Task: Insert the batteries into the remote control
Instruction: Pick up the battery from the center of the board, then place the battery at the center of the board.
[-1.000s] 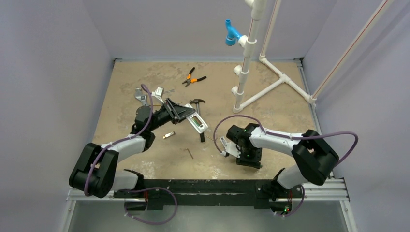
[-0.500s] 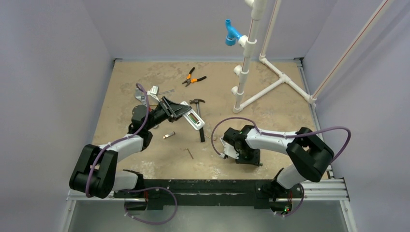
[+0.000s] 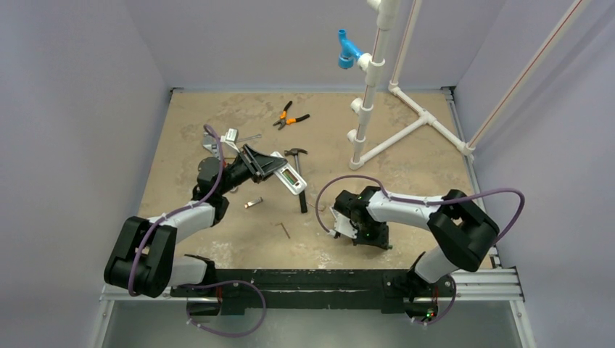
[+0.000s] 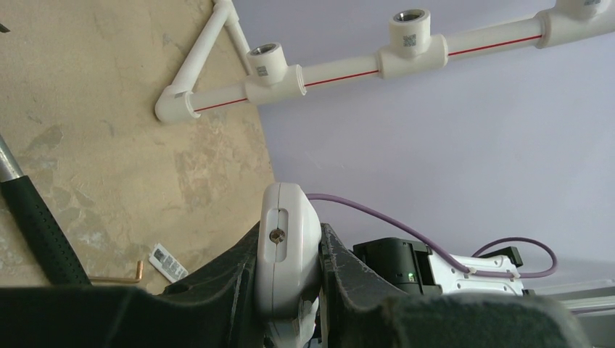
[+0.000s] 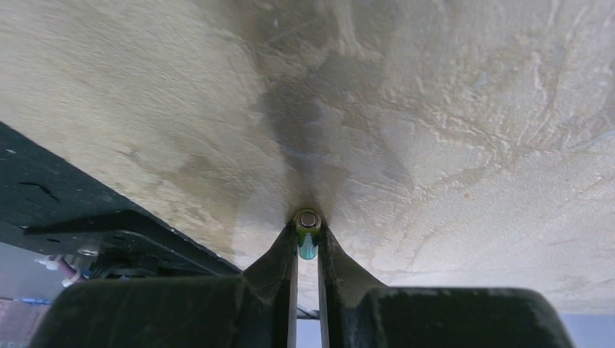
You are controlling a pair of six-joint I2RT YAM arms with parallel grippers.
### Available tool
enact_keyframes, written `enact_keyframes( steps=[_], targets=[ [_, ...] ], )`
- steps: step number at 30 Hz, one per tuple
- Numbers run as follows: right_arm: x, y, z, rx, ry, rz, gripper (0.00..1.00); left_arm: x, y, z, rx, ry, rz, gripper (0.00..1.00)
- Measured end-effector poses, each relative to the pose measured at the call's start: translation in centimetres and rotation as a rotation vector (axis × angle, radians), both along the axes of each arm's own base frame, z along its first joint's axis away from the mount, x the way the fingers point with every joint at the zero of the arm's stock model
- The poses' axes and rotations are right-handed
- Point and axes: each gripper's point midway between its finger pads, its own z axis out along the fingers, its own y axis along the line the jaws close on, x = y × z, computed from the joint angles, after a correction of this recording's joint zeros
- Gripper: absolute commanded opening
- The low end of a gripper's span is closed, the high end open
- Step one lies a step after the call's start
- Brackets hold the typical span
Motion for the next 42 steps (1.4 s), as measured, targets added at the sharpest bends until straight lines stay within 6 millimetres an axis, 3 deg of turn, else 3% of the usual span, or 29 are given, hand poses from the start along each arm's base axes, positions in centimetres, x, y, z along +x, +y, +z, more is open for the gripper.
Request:
enact_keyframes(
  steps=[4,13,20,29,31,37,42],
  targets=[
    [0.1,1.3,0.1,0.079,-0.009,-0.007,0.00,0.3,0.1,0.4,-0.001,-0.003,0.004,0.00],
    [1.8,6.3,1.4,0.360,-0.105,0.001,0.00,1.0,1.6,3.0,-0.001,-0.051,0.063,0.00],
    [3.2,9.6,3.4,0.546,-0.187,0.007,0.00,1.1,2.3,2.9,0.034,-0.043,0.092,0.00],
    [2.7,10.0,0.5,0.479,-0.084,-0.024,0.00,0.7,2.6,2.2,0.091,-0.029,0.102,0.00],
    [2.8,10.3,0.3,0.479,-0.077,-0.033,0.06,0.6,2.6,2.1,0.094,-0.024,0.102,0.00],
    [3.6,11.8,0.4,0.531,-0.095,-0.044,0.44,0.5,2.7,2.0,0.101,-0.023,0.102,0.00],
    [4.1,12.8,0.6,0.583,-0.121,-0.050,0.68,0.4,2.7,2.0,0.107,-0.027,0.103,0.00]
  ],
)
